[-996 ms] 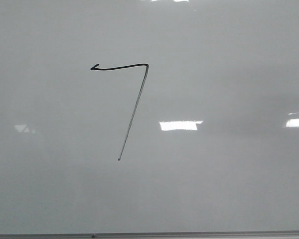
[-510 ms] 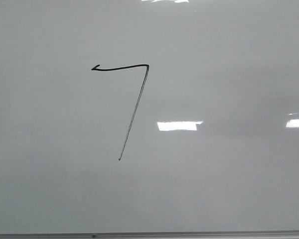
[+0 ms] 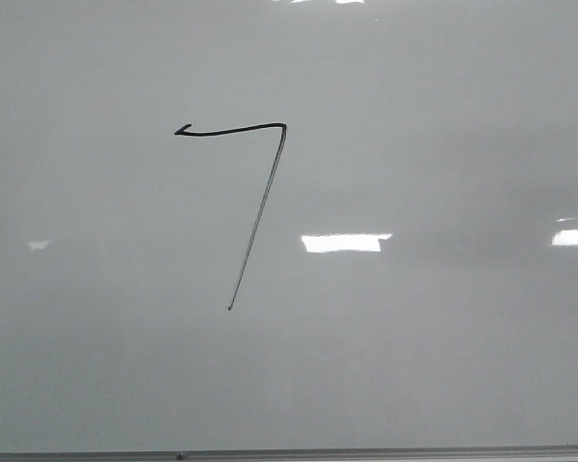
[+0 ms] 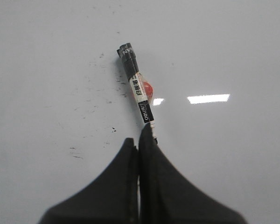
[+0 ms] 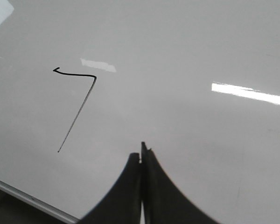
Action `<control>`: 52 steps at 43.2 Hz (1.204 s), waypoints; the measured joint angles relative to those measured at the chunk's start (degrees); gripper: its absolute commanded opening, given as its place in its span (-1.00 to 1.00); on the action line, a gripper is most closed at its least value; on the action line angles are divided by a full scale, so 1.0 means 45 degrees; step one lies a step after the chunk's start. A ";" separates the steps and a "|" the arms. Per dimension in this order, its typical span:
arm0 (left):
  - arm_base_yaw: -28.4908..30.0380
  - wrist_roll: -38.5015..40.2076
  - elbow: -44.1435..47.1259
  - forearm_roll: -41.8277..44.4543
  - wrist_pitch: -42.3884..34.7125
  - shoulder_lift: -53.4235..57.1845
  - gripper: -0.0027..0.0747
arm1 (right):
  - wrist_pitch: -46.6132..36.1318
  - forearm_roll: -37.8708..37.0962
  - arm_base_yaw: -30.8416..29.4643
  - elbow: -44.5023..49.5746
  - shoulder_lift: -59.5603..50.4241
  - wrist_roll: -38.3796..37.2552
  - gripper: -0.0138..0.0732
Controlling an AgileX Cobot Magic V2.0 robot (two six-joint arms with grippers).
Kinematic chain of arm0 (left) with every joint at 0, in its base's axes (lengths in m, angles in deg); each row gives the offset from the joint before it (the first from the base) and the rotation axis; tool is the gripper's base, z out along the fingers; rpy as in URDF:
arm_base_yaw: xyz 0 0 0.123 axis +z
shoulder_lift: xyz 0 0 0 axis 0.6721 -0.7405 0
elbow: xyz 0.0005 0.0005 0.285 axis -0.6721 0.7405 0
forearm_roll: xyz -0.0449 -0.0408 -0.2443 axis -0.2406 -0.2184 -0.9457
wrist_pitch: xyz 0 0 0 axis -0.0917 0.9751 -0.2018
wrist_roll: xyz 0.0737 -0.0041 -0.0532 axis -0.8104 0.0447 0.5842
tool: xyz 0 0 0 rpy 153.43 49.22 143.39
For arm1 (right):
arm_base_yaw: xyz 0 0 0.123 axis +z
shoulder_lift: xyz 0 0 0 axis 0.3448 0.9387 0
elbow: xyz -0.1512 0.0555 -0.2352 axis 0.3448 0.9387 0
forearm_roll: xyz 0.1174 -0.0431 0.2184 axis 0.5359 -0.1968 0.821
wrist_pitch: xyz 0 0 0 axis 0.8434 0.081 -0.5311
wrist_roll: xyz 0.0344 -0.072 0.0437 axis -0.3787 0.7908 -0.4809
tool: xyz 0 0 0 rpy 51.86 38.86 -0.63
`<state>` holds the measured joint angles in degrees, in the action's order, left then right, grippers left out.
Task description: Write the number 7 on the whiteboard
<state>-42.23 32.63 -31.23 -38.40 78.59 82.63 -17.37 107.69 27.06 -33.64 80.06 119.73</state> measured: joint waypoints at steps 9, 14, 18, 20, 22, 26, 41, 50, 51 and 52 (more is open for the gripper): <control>0.0000 0.0000 0.0000 0.0000 0.0000 0.0000 -0.98 | 0.0000 0.0000 0.0000 0.0000 0.0000 0.0000 -0.84; -0.0002 0.0000 0.0000 0.0000 0.0000 0.0000 -0.98 | 0.0000 0.0000 0.0000 0.0000 0.0000 0.0000 -0.84; -0.0002 0.0000 0.0000 0.0000 0.0000 0.0000 -0.98 | 0.0000 0.0000 0.0000 0.0000 0.0000 0.0000 -0.84; -0.0002 0.0000 0.0000 0.0000 0.0000 0.0000 -0.98 | 0.0000 0.0000 0.0000 0.0000 0.0000 0.0000 -0.84; -0.0002 0.0000 0.0000 0.0000 0.0000 0.0000 -0.98 | 0.0000 0.0000 0.0000 0.0000 0.0000 0.0000 -0.84; -0.0002 0.0000 0.0000 0.0000 0.0000 0.0000 -0.98 | 0.0000 0.0000 0.0000 0.0000 0.0000 0.0000 -0.84; -0.0002 0.0000 0.0000 0.0000 0.0000 0.0000 -0.98 | -0.1459 -0.0738 -0.0033 0.0990 -0.0410 -0.0345 -0.84; -0.0002 0.0000 0.0000 0.0000 0.0000 0.0000 -0.98 | -0.3289 -0.4391 -0.0528 0.2780 -0.1510 -0.4842 -0.84; -0.0002 0.0000 0.0000 0.0000 0.0000 0.0000 -0.98 | -0.3430 -0.4833 -0.0602 0.2974 -0.1618 -0.5446 -0.84; -0.0002 0.0000 0.0000 0.0000 0.0000 0.0000 -0.98 | -0.3538 -0.5117 -0.0677 0.3159 -0.1726 -0.6025 -0.84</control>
<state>-42.23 32.63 -31.23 -38.40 78.59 82.63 -33.28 84.66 24.01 -19.43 72.29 92.61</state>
